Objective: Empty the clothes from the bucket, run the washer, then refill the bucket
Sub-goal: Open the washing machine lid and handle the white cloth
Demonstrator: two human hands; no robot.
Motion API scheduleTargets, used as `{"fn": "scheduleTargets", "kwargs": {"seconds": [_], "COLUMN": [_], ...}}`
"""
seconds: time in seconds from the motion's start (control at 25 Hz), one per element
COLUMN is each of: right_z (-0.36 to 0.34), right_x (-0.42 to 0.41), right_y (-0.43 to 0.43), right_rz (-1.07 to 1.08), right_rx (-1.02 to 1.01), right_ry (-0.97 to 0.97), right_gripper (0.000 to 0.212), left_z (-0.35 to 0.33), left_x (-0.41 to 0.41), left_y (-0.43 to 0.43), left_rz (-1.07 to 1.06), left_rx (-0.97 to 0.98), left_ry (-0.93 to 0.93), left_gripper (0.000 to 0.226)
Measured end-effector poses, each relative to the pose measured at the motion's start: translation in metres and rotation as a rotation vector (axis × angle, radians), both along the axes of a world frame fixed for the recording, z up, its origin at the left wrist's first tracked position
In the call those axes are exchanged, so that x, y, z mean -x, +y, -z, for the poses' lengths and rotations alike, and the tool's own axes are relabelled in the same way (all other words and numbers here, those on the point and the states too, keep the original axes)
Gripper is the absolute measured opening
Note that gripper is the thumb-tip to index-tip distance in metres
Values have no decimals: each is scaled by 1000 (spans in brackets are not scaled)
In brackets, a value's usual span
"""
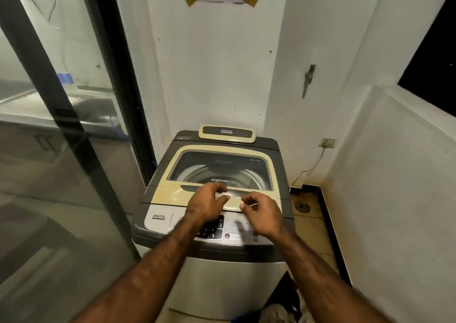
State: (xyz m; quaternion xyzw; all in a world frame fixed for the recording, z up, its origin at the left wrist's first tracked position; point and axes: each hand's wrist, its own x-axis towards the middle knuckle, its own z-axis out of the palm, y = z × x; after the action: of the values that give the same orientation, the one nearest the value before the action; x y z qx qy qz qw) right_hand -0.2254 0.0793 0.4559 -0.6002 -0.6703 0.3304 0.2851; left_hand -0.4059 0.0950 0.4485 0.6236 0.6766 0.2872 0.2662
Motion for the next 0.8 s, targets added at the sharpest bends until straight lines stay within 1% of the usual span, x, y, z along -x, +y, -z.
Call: {"fn": "scheduleTargets", "kwargs": {"seconds": [0.12,0.2,0.28,0.32,0.4,0.48,0.6,0.8], "right_z": [7,16,23,25,27,23,18,5], "right_x": [37,56,68,72,75,76,74,71], "right_y": [33,53,66,70,77,84,93,87], "right_rz": [-73,-103,-136,-153,-177,-176,-181,-190], "right_rx": [-20,-45,-29,-14,-15,-25,-29,-53], "right_ry": [-263,-425,-554,-621,-726,-763,-732,-679], "right_gripper": [35,43,53,55,49,38,26,17], "left_z": [10,19,28,30,28,23,19,7], "left_x": [47,69,81,84,85,86,86,86], "left_y": [32,50,65,71,79,84,85,80], "left_rz": [58,142,241,274,300,307,284,260], "left_rx": [27,35,53,55,43,55,83,59], "left_ry": [283,428,543,581,592,561,500,460], "left_gripper": [39,47,48,45,36,27,25,27]}}
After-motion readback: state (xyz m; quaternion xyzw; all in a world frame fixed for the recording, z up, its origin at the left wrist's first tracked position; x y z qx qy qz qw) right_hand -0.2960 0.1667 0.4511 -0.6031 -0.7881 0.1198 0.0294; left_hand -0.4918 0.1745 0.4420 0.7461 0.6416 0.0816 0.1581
